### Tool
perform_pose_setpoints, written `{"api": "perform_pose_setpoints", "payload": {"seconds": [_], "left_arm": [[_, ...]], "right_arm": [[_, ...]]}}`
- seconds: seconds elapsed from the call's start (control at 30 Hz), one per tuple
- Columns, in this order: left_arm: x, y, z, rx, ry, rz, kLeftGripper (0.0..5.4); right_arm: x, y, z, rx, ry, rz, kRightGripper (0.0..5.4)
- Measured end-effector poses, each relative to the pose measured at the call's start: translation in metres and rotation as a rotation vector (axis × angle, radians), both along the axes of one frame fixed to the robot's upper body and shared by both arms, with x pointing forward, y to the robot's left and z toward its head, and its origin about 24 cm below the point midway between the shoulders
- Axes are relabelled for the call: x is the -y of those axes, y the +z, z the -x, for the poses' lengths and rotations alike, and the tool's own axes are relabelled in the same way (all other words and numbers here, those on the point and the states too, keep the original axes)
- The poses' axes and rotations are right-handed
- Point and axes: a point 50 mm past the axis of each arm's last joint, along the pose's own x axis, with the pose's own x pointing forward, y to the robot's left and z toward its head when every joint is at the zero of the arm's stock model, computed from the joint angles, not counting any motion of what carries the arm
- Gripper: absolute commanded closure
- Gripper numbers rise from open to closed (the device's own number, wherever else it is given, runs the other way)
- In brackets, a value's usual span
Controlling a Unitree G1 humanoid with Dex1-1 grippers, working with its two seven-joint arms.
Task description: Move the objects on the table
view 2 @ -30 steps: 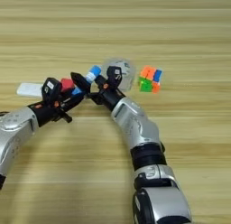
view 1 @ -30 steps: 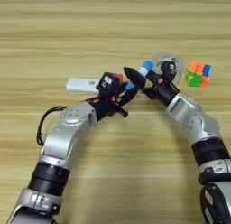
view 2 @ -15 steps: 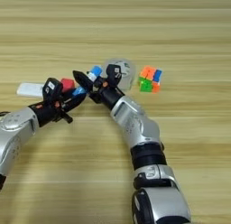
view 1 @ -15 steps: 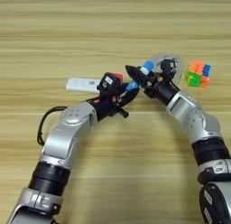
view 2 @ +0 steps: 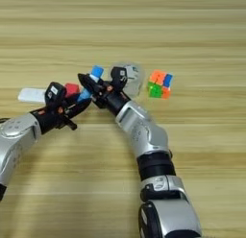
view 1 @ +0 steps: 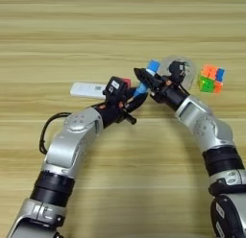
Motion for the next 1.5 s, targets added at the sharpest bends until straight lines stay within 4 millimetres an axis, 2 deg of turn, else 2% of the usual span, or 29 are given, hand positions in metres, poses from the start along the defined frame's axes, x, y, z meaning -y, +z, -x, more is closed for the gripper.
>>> {"api": "perform_pose_setpoints", "payload": {"seconds": [0.23, 0.27, 0.87, 1.03, 1.13, 1.17, 1.27, 1.4, 1.5], "left_arm": [[0.000, 0.000, 0.000, 0.000, 0.004, 0.000, 4.09], [0.000, 0.000, 0.000, 0.000, 0.004, 0.000, 3.73], [-0.001, 0.001, -0.001, 0.003, 0.013, -0.002, 1.91], [-0.002, 0.002, -0.002, 0.009, 0.028, 0.001, 1.30], [-0.002, 0.003, -0.003, 0.013, 0.040, 0.003, 0.66], [-0.002, 0.004, -0.003, 0.015, 0.045, 0.005, 0.49], [0.000, 0.005, -0.003, 0.018, 0.052, 0.011, 0.23], [0.003, 0.006, -0.003, 0.024, 0.057, 0.022, 0.00], [0.004, 0.007, -0.003, 0.028, 0.061, 0.026, 0.00]], "right_arm": [[-0.001, 0.001, 0.000, 0.004, 0.006, -0.004, 3.99], [-0.001, 0.001, 0.000, 0.004, 0.006, -0.004, 3.99], [0.012, 0.003, -0.003, -0.001, -0.064, 0.033, 4.00], [0.031, 0.010, 0.000, 0.048, -0.145, 0.092, 4.00], [0.043, 0.018, 0.006, 0.096, -0.205, 0.137, 4.00], [0.053, 0.022, 0.010, 0.115, -0.235, 0.162, 4.00], [0.064, 0.024, 0.016, 0.115, -0.276, 0.191, 4.00], [0.101, 0.025, 0.026, 0.100, -0.393, 0.263, 4.00], [0.109, 0.026, 0.031, 0.095, -0.423, 0.279, 4.00]]}}
